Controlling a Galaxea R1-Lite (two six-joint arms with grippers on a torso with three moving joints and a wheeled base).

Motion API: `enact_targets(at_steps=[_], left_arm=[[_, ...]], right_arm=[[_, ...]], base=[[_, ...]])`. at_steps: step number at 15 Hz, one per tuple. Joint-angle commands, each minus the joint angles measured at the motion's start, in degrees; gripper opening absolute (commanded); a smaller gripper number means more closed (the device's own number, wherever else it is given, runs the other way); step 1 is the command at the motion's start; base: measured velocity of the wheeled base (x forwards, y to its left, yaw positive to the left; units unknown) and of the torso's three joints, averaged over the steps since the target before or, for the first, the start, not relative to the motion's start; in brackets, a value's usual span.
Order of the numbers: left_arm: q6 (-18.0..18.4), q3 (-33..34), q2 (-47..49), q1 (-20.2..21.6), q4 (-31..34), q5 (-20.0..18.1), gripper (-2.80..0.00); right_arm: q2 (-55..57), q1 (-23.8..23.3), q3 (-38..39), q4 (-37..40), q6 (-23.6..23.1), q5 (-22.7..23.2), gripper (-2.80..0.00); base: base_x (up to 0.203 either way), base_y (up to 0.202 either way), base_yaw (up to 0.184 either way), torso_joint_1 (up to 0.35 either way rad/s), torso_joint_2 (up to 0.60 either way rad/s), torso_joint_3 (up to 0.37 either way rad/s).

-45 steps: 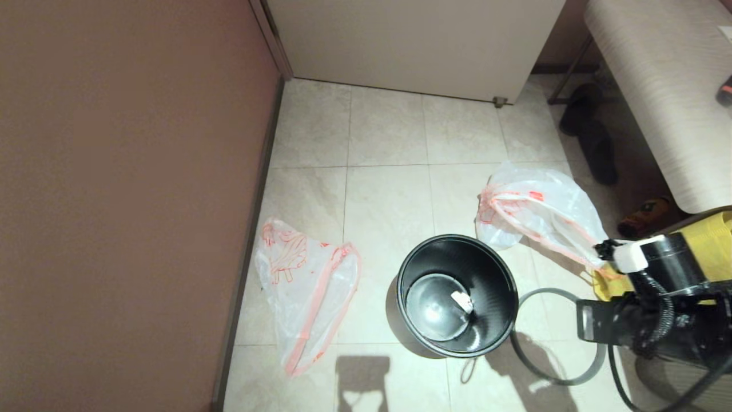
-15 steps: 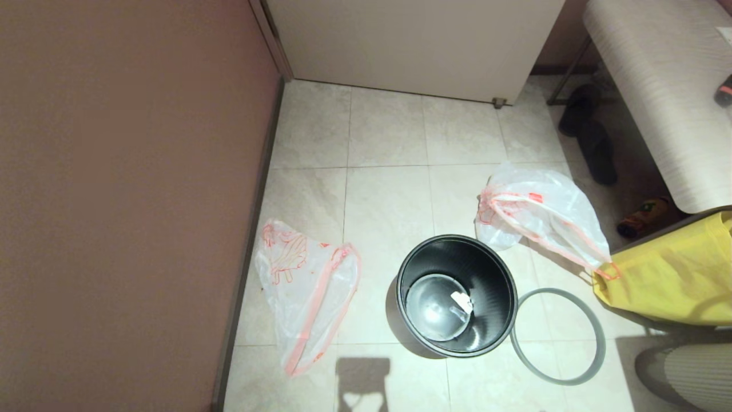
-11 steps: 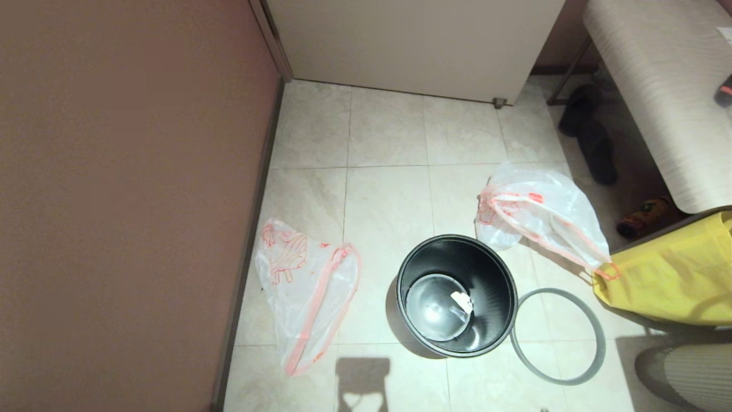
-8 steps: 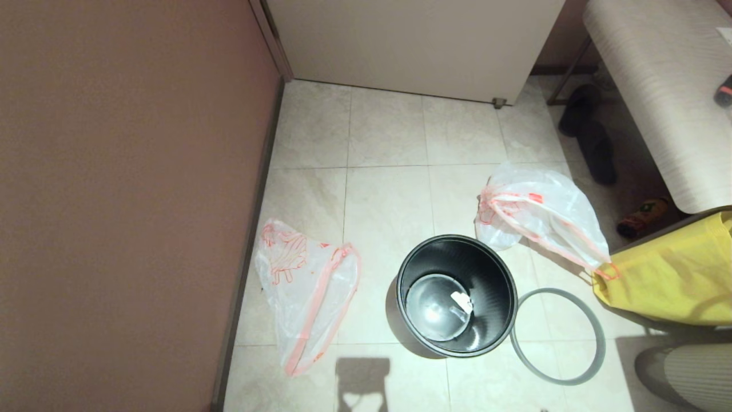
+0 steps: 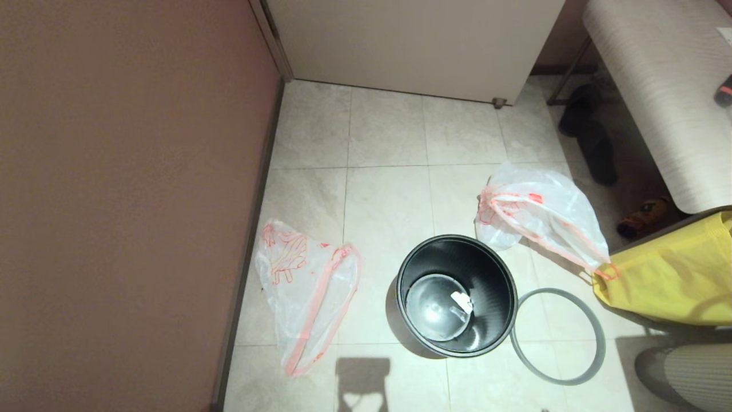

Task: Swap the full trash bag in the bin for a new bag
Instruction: Pick up a new trash bag

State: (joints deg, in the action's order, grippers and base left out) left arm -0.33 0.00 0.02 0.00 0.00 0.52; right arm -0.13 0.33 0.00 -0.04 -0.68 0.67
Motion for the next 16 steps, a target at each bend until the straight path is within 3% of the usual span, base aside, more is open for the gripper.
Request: enact_targets(at_steps=[1, 16], left_arm=[[-0.02, 0.00, -0.02, 0.00, 0.00, 0.01, -2.80], [-0.02, 0.00, -0.02, 0.00, 0.00, 0.01, -2.80]], right_arm=[[0.13, 0.02, 0.00, -0.02, -0.02, 0.03, -2.80], [0.13, 0.02, 0.00, 0.04, -0.02, 0.03, -2.80]], base=[[0.000, 0.000, 0.000, 0.000, 0.00, 0.000], [0.000, 0.000, 0.000, 0.000, 0.00, 0.000]])
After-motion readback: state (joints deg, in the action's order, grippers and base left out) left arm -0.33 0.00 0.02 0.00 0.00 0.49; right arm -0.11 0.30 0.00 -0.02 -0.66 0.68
